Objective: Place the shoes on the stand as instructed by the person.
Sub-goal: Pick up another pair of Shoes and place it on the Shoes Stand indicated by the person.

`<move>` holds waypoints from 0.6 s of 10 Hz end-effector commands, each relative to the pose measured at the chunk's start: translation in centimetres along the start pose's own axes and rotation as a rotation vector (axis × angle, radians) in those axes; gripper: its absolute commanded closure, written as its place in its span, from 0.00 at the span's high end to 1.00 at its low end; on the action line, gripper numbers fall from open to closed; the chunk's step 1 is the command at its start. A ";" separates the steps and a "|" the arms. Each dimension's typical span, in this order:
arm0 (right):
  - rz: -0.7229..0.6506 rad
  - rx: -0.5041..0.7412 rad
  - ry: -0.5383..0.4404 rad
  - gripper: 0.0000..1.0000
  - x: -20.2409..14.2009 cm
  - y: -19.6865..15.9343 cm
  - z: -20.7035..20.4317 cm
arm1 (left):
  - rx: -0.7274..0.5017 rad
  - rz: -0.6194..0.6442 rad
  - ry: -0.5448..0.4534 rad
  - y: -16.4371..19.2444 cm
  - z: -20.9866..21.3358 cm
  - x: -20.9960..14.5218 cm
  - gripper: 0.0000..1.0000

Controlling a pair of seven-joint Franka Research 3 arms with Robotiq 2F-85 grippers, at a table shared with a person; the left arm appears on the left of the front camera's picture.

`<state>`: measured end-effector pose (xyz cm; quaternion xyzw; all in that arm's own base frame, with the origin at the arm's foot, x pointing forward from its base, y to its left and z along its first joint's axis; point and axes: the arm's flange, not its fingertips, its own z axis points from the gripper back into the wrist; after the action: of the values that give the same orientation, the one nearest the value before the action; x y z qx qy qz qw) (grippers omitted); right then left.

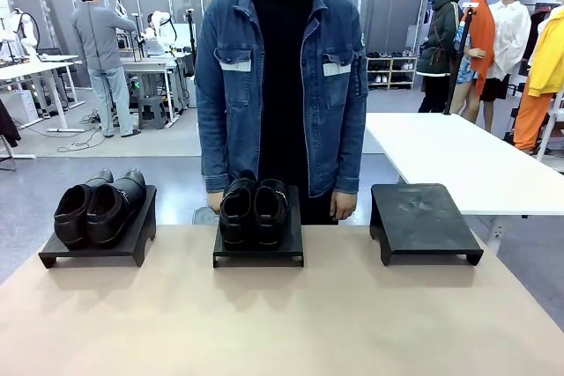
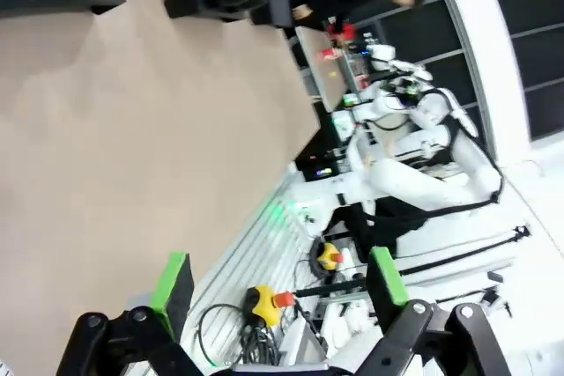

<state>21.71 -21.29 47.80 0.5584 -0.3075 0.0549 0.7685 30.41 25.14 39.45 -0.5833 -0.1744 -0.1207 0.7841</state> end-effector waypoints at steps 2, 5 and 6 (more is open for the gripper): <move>0.020 0.011 -0.008 1.00 0.1 0.1 0.2 | -0.115 -0.034 -0.016 2.2 3.1 2.0 1.00; 0.020 0.011 -0.008 1.00 0.1 0.1 0.2 | -0.083 -0.001 -0.013 2.2 1.6 0.1 1.00; 0.020 0.011 -0.008 1.00 0.1 0.1 0.2 | -0.083 -0.001 -0.013 2.2 1.6 0.1 1.00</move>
<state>21.71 -21.29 47.80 0.5584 -0.3075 0.0550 0.7685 31.84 27.78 37.90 -0.6222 -0.1734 -0.1274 0.7527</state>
